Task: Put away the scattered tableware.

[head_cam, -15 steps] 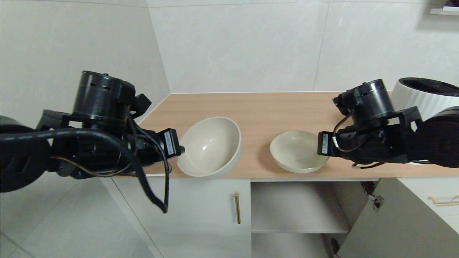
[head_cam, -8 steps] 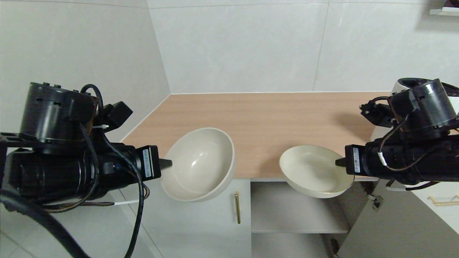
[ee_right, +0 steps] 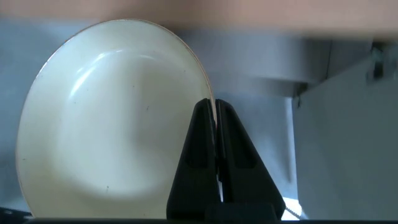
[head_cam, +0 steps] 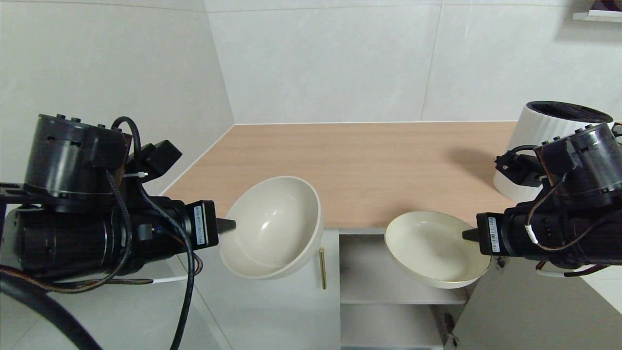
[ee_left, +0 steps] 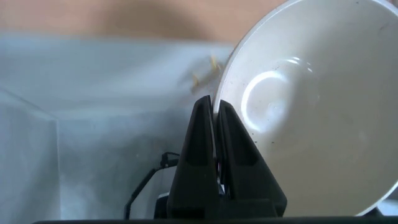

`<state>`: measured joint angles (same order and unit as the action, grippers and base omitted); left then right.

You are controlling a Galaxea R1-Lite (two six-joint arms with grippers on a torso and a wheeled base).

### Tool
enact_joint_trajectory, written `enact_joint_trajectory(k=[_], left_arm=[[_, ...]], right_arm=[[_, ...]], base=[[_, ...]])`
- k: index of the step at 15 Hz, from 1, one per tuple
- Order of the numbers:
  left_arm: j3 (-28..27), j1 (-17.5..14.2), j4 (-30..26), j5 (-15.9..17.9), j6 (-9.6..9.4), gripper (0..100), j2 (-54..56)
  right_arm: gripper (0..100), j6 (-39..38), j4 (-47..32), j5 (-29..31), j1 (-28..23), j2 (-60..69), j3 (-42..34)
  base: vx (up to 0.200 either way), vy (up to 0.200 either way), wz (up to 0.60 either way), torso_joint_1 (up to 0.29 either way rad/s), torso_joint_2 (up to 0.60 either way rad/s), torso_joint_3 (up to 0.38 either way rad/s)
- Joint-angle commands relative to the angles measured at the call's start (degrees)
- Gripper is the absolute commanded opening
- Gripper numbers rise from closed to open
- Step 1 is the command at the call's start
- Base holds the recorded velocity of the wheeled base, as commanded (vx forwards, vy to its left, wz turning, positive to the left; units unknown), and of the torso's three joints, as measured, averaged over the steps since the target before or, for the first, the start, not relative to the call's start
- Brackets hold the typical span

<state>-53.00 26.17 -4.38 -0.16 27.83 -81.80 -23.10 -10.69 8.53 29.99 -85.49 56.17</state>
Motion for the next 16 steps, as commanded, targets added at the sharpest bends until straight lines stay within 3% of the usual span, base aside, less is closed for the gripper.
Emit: enact_joint_trajectory(k=[1,16], left_arm=[[-0.1,-0.1,0.0,-0.1,0.03,0,-1.0],[0.1,0.0,-0.2,-0.2,-0.15,0,-4.3]], right_arm=[[0,0.0,0.0,0.1,0.0,-0.1,-0.1],[0,-0.1,0.1,0.4,-0.3,-4.0,-0.1]], base=[[-0.200,0.000,0.00,-0.012,-0.01,0.012],[0.000,0.000,0.00,-0.002,0.01,0.002]])
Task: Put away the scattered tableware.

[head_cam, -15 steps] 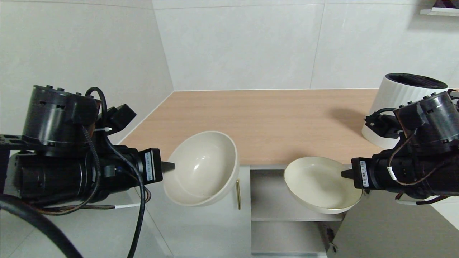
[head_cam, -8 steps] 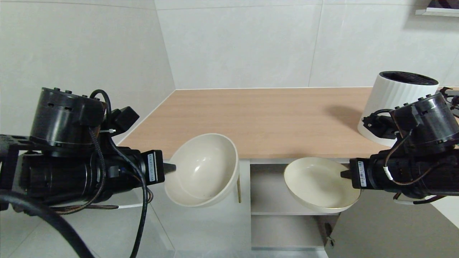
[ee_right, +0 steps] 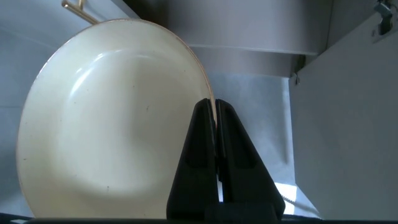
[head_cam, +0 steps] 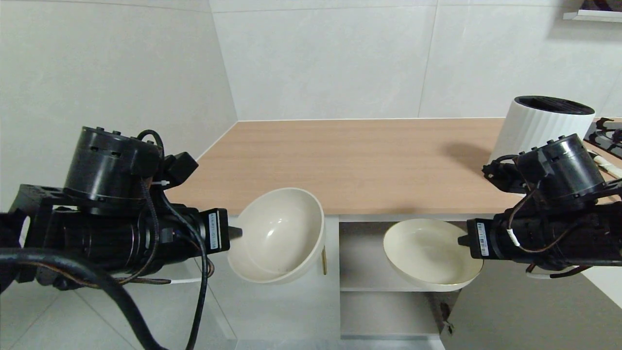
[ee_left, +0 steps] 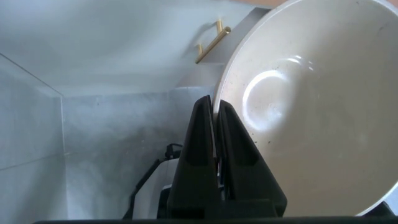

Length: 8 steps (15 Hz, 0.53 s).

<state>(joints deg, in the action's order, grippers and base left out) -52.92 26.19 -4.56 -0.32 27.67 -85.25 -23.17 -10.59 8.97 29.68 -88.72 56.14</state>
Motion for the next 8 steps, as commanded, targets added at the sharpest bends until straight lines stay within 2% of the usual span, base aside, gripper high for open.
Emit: enact_joint_trajectory(k=[1,8], left_arm=[[0.0,0.0,0.0,0.0,0.01,0,-0.9],[0.4,0.0,0.1,0.0,0.01,0,-1.1]], right_arm=[[0,0.0,0.0,0.0,0.0,-0.8,0.0],[0,0.0,0.0,0.0,0.0,-1.4,0.0]], base=[[0.000,0.000,0.00,-0.105,0.27,0.144],[0.000,0.000,0.00,-0.176,0.45,0.262]])
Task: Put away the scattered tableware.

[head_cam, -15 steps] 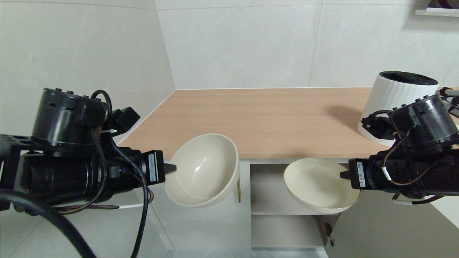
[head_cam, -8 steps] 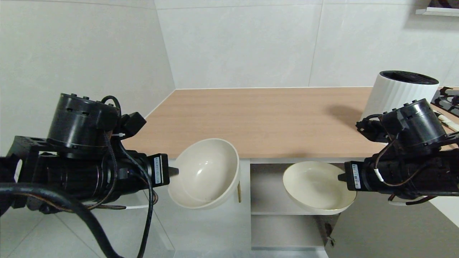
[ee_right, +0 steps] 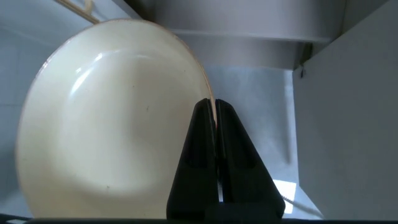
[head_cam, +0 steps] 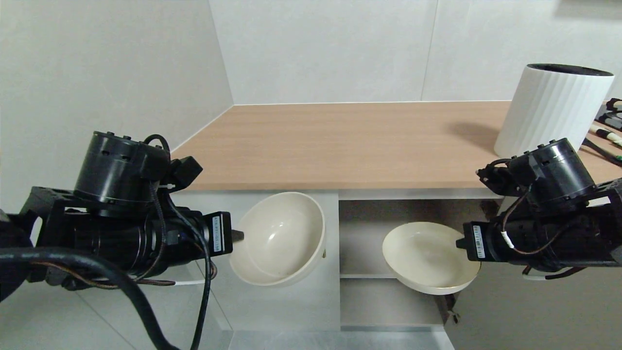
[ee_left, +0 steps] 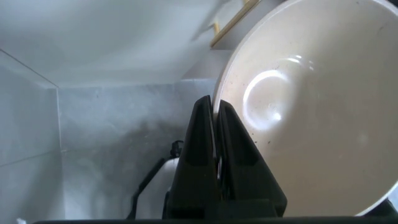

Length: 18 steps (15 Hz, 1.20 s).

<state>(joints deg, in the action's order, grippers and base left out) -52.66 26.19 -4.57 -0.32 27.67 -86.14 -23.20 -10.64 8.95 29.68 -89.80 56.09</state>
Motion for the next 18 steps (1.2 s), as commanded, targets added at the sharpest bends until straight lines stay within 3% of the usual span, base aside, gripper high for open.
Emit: enact_joint_trajectory(k=[1,10,18], left_arm=[[0.0,0.1,0.1,0.0,0.01,0,-0.2],[0.2,1.4,0.0,-0.2,0.01,0,-1.0],[0.5,2.3,0.0,-0.2,0.01,0,-1.6]], right_arm=[[0,0.0,0.1,0.0,0.0,-0.3,0.0],[0,0.0,0.1,0.0,0.0,-0.7,0.0],[0,-0.2,5.4,2.4,0.0,-6.7,0.0]], base=[[0.000,0.000,0.00,-0.163,0.46,0.290],[0.000,0.000,0.00,-0.129,0.45,0.312],[0.000,0.000,0.00,-0.012,0.06,0.040]])
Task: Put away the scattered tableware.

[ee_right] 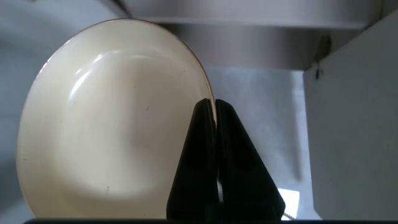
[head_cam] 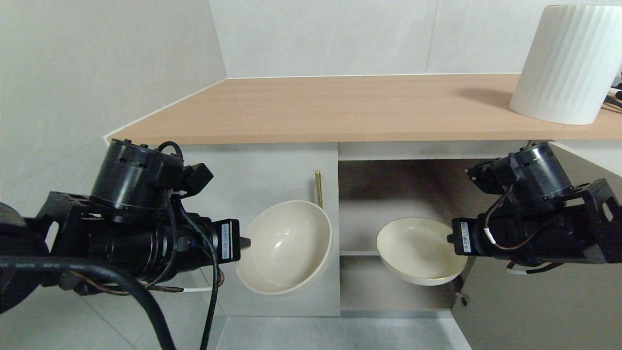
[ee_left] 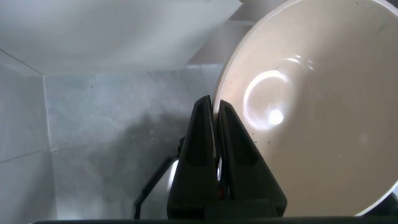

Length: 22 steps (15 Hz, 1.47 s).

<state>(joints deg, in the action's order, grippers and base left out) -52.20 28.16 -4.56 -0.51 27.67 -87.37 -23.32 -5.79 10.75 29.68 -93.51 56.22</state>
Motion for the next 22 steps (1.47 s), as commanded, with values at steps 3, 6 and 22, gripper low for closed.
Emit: enact_joint_trajectory(k=[3,6,22], left_arm=[[0.1,0.5,0.0,0.0,0.10,0,-1.3],[0.1,0.6,0.0,0.1,0.10,0,-1.8],[0.3,2.0,0.1,-0.1,0.28,0,-5.0]], right_arm=[[0,-0.4,4.5,2.4,-1.4,-12.7,0.3],[0,-1.4,14.2,3.6,-3.2,-22.2,-0.3],[0,-1.5,40.1,8.2,-9.7,-43.6,5.7]], base=[[0.000,0.000,0.00,0.000,0.00,0.000],[0.000,0.000,0.00,0.000,0.00,0.000],[0.000,0.000,0.00,0.000,0.00,0.000]])
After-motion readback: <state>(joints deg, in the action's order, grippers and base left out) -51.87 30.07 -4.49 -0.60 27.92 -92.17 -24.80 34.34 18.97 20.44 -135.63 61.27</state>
